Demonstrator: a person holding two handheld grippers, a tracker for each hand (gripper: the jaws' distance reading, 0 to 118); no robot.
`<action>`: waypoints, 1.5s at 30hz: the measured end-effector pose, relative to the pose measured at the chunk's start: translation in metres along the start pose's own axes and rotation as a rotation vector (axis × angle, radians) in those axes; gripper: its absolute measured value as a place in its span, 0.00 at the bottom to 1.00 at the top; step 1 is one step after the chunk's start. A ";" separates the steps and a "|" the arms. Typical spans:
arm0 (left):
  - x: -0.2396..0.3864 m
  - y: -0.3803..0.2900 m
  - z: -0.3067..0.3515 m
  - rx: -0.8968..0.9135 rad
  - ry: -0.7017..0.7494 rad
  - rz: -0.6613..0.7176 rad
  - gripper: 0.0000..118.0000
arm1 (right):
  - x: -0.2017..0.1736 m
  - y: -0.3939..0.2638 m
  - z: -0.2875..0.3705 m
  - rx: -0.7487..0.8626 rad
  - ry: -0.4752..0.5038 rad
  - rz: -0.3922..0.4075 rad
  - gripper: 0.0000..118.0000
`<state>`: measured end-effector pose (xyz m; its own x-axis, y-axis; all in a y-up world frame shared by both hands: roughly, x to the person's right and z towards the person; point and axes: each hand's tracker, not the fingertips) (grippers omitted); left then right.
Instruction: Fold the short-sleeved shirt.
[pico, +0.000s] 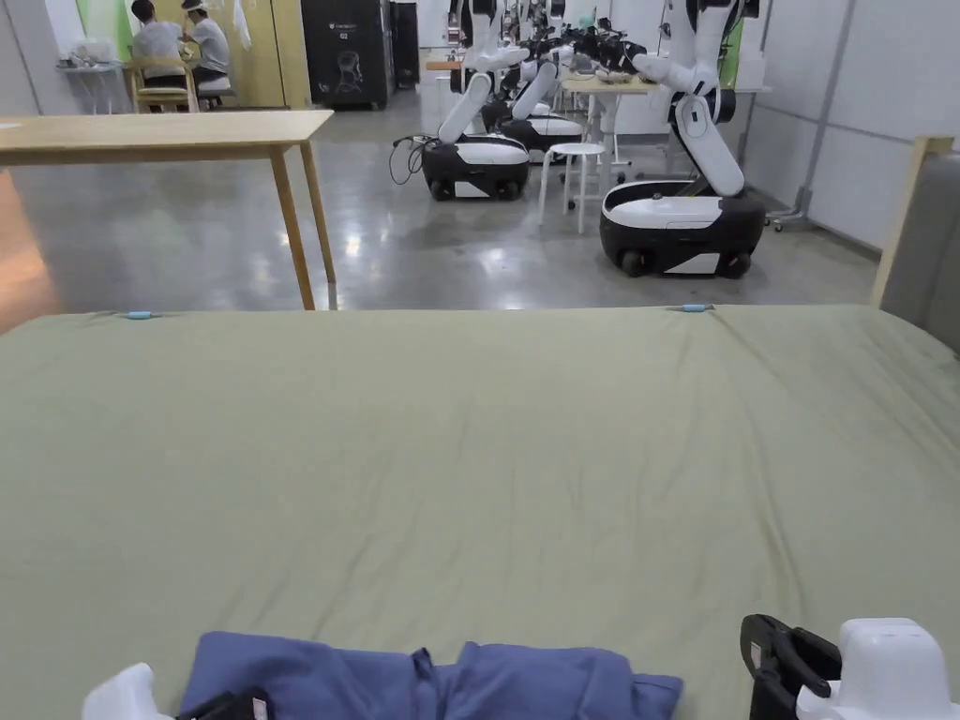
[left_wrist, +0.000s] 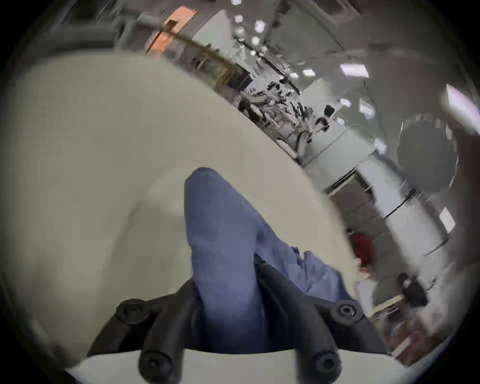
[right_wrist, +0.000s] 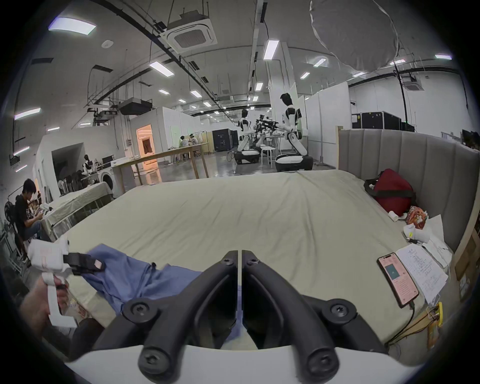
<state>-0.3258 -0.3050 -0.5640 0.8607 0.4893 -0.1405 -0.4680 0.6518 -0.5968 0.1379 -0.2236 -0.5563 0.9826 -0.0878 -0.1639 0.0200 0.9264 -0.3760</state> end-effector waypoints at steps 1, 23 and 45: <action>0.017 0.003 0.005 0.013 0.016 -0.089 0.08 | -0.002 -0.001 -0.001 -0.004 0.003 0.005 0.03; 0.227 -0.082 -0.048 -0.081 -0.261 -0.664 0.82 | 0.032 -0.010 0.018 -0.021 -0.048 0.003 0.03; 0.205 -0.115 -0.113 -0.403 -0.478 -0.079 0.09 | 0.017 -0.019 -0.013 -0.191 0.086 -0.085 0.03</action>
<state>-0.0733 -0.3451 -0.6137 0.6615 0.7140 0.2295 -0.2139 0.4729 -0.8547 0.1521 -0.2474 -0.5643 0.9592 -0.2009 -0.1987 0.0584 0.8290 -0.5561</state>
